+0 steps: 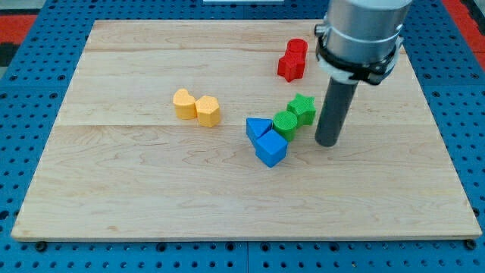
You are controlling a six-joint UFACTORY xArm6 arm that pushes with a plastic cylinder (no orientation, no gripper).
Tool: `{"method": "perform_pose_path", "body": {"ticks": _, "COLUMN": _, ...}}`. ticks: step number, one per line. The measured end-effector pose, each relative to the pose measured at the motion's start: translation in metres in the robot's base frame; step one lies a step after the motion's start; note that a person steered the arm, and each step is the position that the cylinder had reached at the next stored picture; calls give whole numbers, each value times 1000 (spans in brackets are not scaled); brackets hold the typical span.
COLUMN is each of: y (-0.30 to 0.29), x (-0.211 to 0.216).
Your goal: Separate the green circle from the blue cube
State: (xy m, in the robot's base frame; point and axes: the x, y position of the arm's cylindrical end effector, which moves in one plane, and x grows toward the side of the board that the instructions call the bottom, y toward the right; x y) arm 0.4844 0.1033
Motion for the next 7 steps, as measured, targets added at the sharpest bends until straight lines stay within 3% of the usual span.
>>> {"method": "perform_pose_path", "body": {"ticks": 2, "y": -100, "x": -3}}
{"method": "perform_pose_path", "body": {"ticks": 3, "y": -97, "x": -27}}
{"method": "perform_pose_path", "body": {"ticks": 5, "y": -28, "x": -47}}
{"method": "perform_pose_path", "body": {"ticks": 6, "y": -44, "x": -63}}
{"method": "perform_pose_path", "body": {"ticks": 7, "y": -110, "x": -101}}
